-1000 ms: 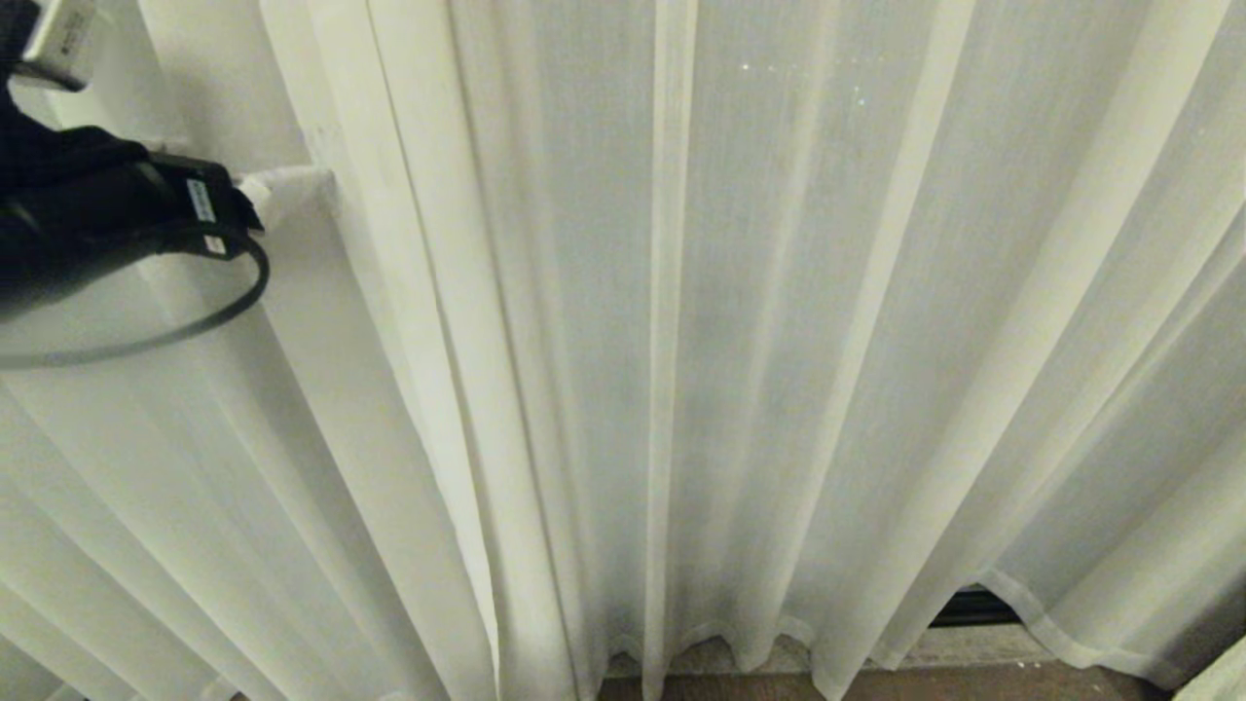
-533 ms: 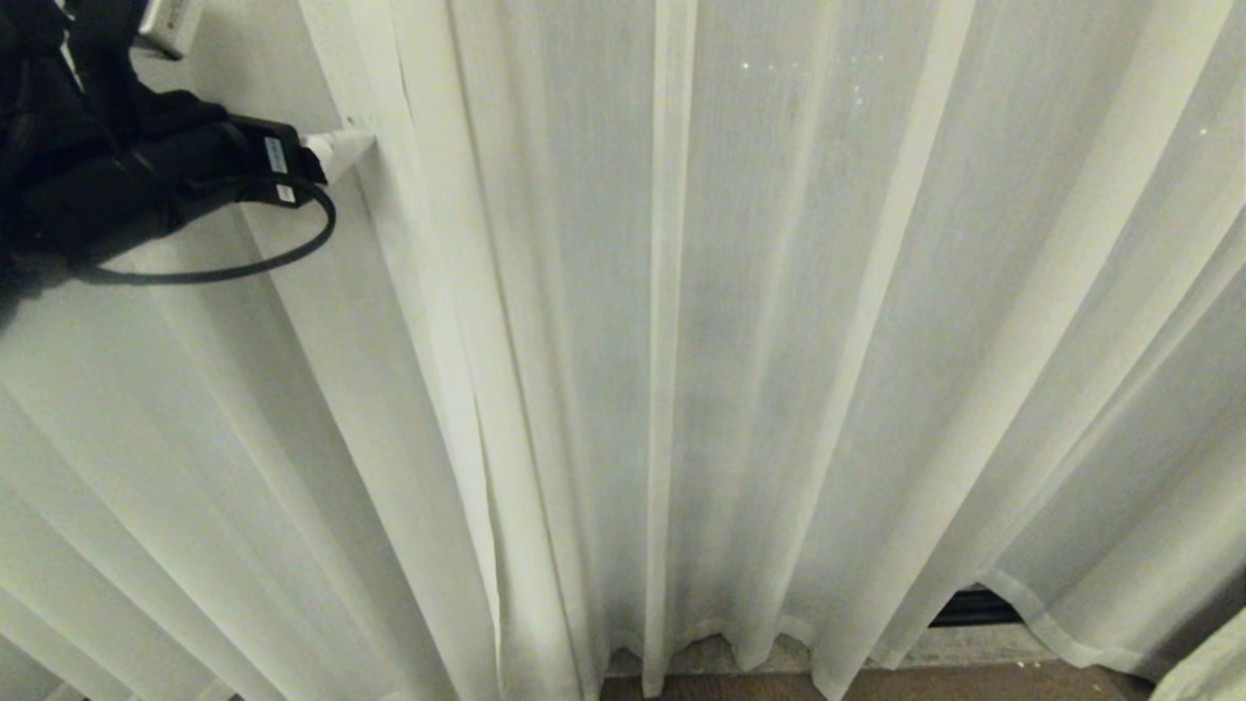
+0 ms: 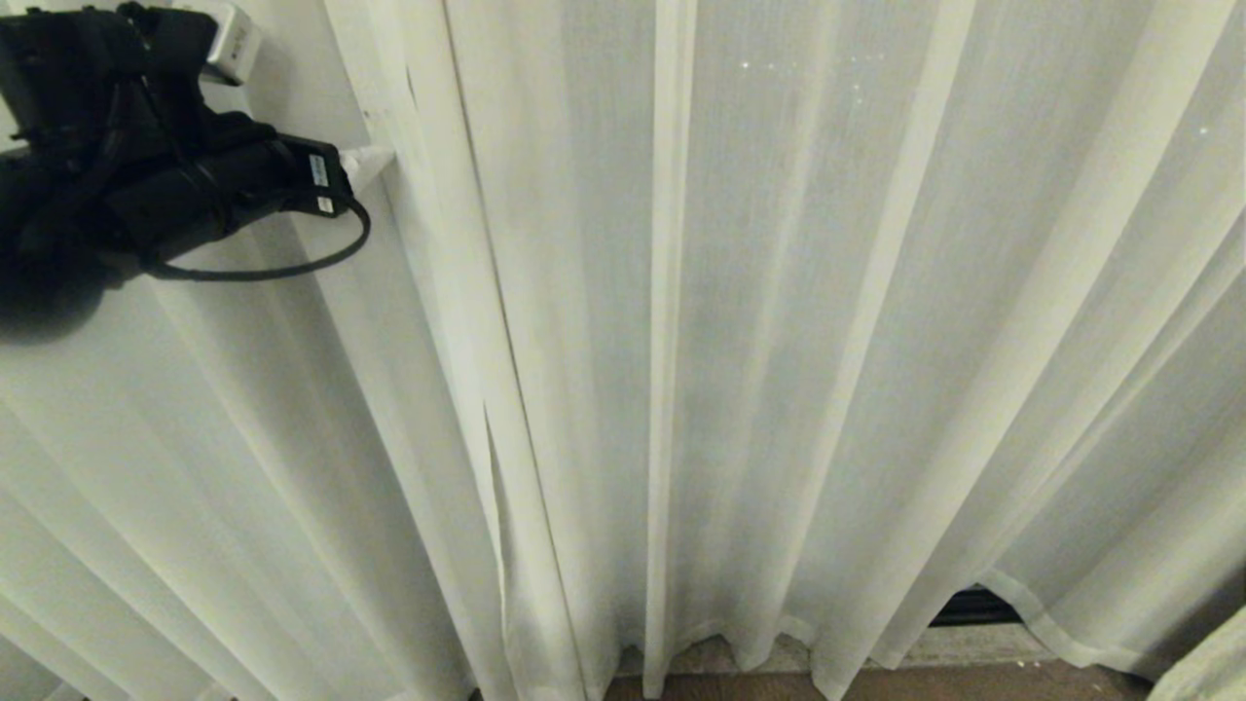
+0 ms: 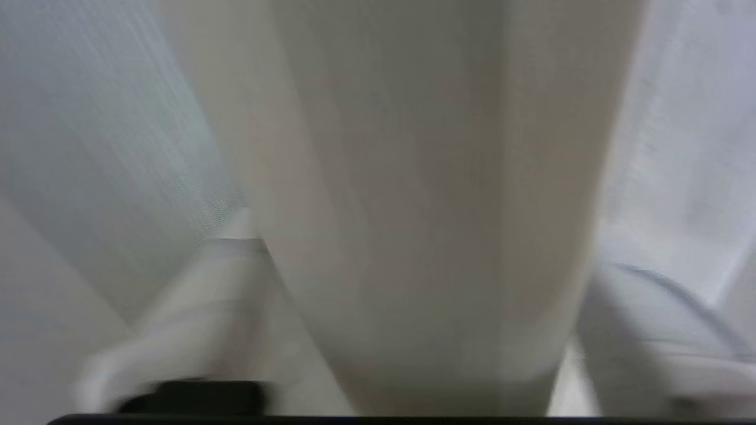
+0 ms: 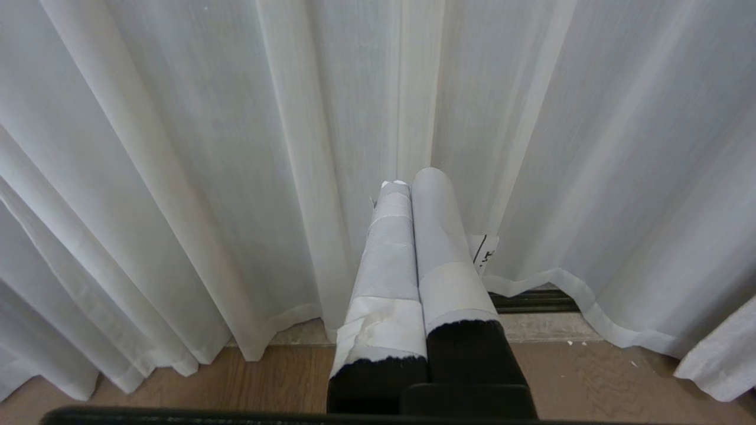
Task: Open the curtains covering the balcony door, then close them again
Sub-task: Pull the inner curtains open on both sides
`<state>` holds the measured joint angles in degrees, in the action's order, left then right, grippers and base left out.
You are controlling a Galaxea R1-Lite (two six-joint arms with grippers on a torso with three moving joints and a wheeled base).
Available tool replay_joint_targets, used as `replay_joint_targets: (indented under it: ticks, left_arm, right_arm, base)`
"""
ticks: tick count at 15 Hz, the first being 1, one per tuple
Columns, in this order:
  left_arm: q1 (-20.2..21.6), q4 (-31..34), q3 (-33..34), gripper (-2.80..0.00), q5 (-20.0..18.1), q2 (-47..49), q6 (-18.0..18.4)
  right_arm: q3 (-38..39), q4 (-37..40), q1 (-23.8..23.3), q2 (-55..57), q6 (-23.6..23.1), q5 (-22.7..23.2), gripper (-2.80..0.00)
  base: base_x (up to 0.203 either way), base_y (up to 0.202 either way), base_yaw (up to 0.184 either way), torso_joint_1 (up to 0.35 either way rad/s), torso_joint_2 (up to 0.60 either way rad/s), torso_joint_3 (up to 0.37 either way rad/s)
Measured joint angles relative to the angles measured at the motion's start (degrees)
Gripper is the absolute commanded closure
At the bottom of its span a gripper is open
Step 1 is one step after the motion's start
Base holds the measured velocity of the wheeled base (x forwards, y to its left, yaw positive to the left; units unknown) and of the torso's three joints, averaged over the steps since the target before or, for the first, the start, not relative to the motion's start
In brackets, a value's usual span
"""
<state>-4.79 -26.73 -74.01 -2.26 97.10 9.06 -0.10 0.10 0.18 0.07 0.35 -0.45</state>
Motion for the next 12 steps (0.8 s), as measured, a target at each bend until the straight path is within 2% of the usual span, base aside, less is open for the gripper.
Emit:
replay_joint_targets:
  ticks: [12]
  left_arm:
    - [1.01, 0.05, 1.44, 0.00, 0.27, -2.44, -0.26]
  right_arm:
    - [0.00, -0.02, 0.00, 0.00, -0.02, 0.01, 0.00]
  base:
    - [0.000, 0.000, 0.000, 0.000, 0.00, 0.000]
